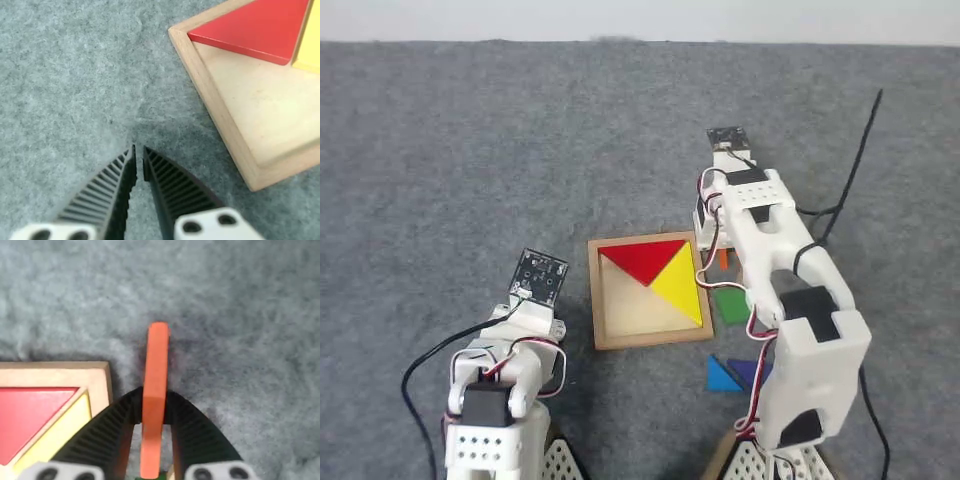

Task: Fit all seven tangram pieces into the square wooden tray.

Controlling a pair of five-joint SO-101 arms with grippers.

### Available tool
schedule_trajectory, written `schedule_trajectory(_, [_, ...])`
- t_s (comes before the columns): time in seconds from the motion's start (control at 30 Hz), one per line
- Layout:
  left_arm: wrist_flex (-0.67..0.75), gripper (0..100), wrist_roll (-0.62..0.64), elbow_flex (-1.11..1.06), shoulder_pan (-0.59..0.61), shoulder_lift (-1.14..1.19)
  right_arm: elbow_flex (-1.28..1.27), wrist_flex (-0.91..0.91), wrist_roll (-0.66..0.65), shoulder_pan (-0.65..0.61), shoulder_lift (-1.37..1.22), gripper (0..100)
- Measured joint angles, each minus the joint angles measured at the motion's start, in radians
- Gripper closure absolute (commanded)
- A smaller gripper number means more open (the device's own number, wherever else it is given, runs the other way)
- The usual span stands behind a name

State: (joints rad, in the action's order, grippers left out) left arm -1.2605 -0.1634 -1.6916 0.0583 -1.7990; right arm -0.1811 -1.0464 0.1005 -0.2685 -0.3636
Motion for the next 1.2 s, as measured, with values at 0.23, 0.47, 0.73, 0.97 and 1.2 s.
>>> schedule_trajectory(0.23, [0.000, 98, 0.000, 0.000, 0.000, 0.000, -0.058, -0.018, -0.052, -0.037, 0.198, 99.1])
schedule_trajectory(0.47, [0.000, 98, 0.000, 0.000, 0.000, 0.000, -0.410, 0.141, -0.195, -0.299, 0.542, 99.1])
schedule_trajectory(0.73, [0.000, 98, 0.000, 0.000, 0.000, 0.000, -0.466, 0.203, -0.230, -0.496, 0.512, 99.1])
schedule_trajectory(0.97, [0.000, 98, 0.000, 0.000, 0.000, 0.000, -0.325, 0.210, -0.226, -0.509, 0.292, 97.3])
schedule_trajectory(1.2, [0.000, 98, 0.000, 0.000, 0.000, 0.000, -0.233, 0.221, -0.199, -0.539, 0.175, 83.5])
